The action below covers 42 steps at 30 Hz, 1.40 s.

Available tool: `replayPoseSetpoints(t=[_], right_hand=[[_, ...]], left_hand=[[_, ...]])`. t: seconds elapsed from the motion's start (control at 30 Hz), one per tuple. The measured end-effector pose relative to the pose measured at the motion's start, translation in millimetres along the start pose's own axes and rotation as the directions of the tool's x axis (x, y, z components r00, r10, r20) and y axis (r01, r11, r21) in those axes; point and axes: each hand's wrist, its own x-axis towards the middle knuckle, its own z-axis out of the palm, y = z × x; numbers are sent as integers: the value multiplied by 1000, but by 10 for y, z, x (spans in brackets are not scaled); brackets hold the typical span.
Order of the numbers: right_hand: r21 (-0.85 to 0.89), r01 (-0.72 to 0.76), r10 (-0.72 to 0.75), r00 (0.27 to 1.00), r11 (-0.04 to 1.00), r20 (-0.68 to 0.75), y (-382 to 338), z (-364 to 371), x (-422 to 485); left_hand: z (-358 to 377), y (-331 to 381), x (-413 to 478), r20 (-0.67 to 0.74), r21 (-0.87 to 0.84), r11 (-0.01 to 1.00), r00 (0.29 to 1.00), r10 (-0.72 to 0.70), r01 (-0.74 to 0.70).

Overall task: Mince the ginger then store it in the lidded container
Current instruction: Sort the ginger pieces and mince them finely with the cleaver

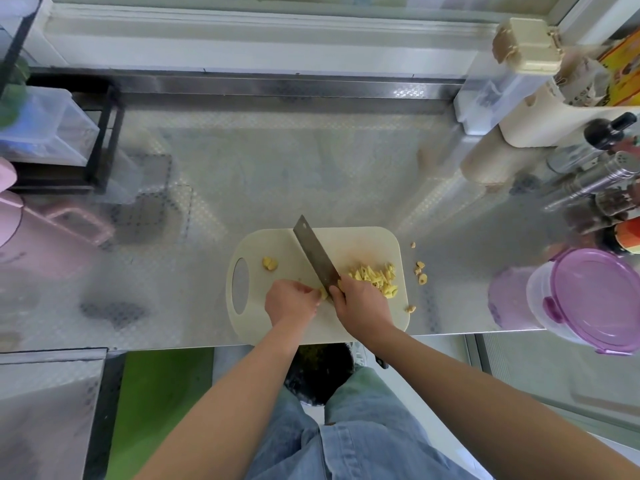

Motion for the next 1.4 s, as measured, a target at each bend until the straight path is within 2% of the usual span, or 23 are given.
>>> replayPoseSetpoints(t=[0.17,0.67,1.07,1.23,1.4], right_hand=[[74,-4,7,999,997,-37,76,-29,-25],[-41,27,-26,1000,999,3,-12,19,-85],[-66,42,-41,999,997,8,-35,35,-57],[50,-65,67,997,997,-49,131,-80,-32],[120,13,-9,999,993,-33,97,-85,-127]], left_hand=[[-2,4,3,8,-12,1000,1000,-16,16],[-29,50,-50,8,-5,1000,1000,12,-12],[-30,32,-67,3,-9,1000,1000,10,-10],[-5,-42,-24,7,-73,997,1000,-22,22],[-7,-16,-42,3,-80,996,999,-39,39]])
